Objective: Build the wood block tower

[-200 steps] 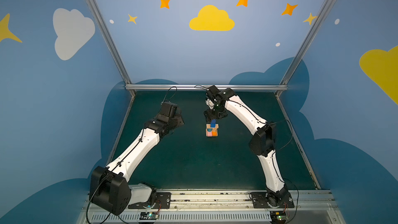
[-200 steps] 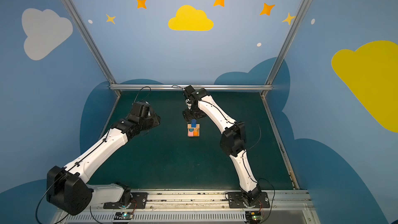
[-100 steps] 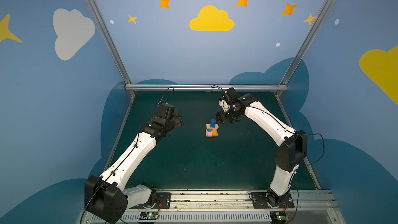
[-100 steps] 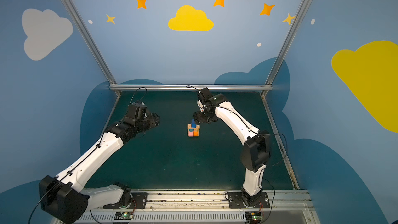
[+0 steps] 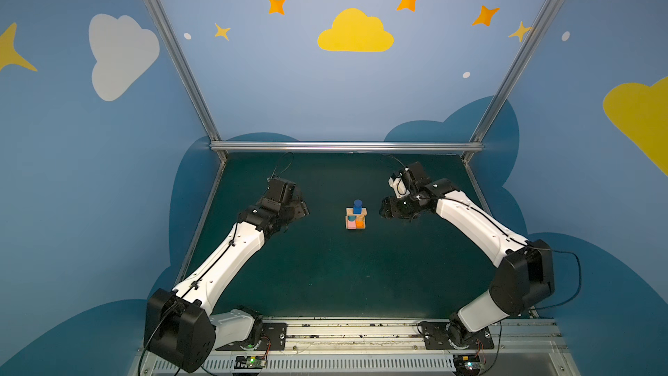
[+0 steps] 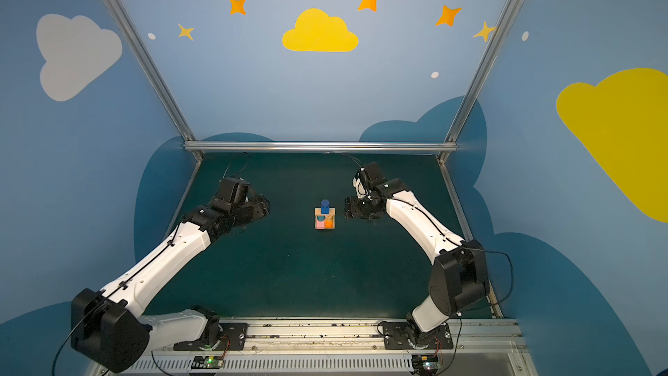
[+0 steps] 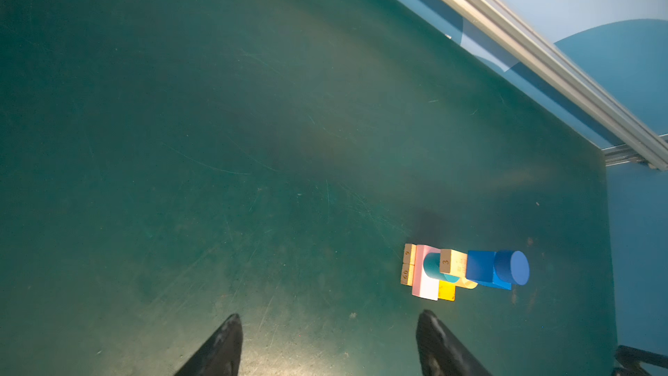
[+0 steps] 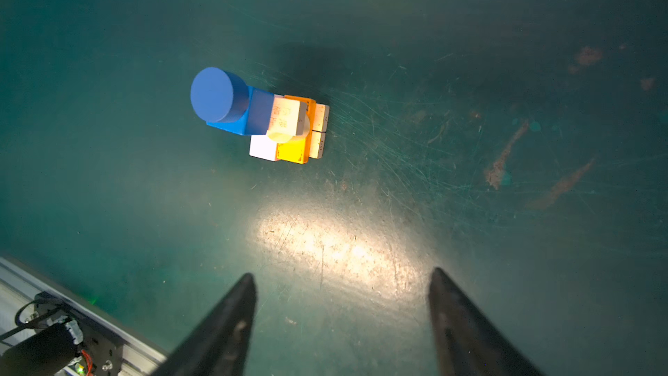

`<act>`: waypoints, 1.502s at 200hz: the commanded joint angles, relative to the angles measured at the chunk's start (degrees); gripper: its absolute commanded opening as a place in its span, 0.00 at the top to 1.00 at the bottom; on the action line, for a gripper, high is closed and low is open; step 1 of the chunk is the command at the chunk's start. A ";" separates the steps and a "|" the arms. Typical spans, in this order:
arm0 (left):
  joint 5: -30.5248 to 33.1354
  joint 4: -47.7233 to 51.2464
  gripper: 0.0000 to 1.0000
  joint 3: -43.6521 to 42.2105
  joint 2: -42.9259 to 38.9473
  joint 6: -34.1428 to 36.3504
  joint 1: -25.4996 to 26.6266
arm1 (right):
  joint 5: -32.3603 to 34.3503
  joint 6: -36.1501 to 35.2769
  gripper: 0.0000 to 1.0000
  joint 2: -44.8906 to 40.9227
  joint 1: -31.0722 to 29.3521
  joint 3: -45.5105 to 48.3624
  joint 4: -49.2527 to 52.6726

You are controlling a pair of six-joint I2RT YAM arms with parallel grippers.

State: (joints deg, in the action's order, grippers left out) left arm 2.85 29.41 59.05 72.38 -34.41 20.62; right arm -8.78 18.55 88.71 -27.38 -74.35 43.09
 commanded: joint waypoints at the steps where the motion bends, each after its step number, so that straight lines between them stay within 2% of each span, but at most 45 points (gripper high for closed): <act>1: -0.89 -0.46 0.24 -0.22 0.88 -0.23 -0.29 | -3.01 1.91 0.56 -3.07 0.87 4.73 -6.68; 23: -1.60 -0.80 0.25 -0.25 1.60 -0.40 -0.32 | -4.92 3.88 0.89 -3.78 1.29 9.26 -11.05; 33: -1.79 -0.93 0.24 -0.25 1.79 -0.52 -0.32 | -5.86 5.07 1.00 -3.75 1.35 11.30 -13.44; 68: -2.31 -1.37 0.28 -0.38 2.33 -0.63 -0.27 | -9.35 9.45 1.00 -2.46 1.37 17.30 -23.10; 133: -3.28 -3.04 0.33 -1.20 3.45 -0.95 -0.32 | -11.68 14.15 1.00 1.24 1.68 21.89 -36.32; 232: -3.91 -3.47 0.34 -0.97 4.49 -0.89 -0.31 | -17.34 21.16 1.00 9.64 3.14 23.85 -49.83; 300: -4.00 -3.48 0.34 -0.95 4.53 -0.74 -0.27 | -20.19 26.21 1.00 12.29 3.15 26.51 -58.44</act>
State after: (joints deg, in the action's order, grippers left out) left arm -1.02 26.13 58.26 76.64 -35.00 20.62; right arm -27.05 42.19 99.55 -24.40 -49.04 -10.41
